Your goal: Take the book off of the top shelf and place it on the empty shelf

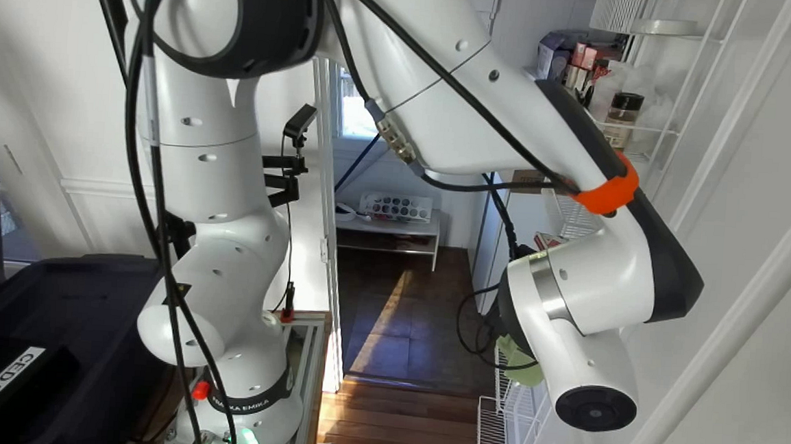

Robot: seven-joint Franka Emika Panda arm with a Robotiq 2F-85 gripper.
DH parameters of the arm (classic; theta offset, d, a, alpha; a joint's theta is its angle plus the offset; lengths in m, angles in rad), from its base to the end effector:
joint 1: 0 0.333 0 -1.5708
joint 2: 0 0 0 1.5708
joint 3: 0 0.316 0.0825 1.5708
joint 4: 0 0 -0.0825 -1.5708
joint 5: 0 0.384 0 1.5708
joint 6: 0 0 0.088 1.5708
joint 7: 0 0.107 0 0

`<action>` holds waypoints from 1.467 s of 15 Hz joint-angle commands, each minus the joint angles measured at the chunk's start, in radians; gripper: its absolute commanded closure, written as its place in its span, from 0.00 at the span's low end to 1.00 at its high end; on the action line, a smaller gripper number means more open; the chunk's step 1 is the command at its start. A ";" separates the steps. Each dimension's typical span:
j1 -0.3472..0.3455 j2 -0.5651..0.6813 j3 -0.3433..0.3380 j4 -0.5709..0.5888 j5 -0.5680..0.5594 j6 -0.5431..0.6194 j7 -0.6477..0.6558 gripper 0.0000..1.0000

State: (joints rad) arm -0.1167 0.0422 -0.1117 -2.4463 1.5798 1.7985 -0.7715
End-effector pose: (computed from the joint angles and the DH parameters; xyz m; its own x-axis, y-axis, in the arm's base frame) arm 0.4691 -0.0225 0.3033 0.9134 -0.3854 -0.1308 -0.1886 -0.1158 -0.9752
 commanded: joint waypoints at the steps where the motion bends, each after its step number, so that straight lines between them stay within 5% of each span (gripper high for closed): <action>1: 0.006 0.035 0.003 0.034 0.047 -0.043 -0.086 0.95; 13: 0.027 0.146 0.018 0.143 0.127 -0.029 -0.256 0.95; 22: 0.055 0.209 0.032 0.183 0.220 -0.024 -0.262 0.95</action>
State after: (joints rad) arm -0.0790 0.2287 -0.0895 -2.2834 1.7598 1.7728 -1.0316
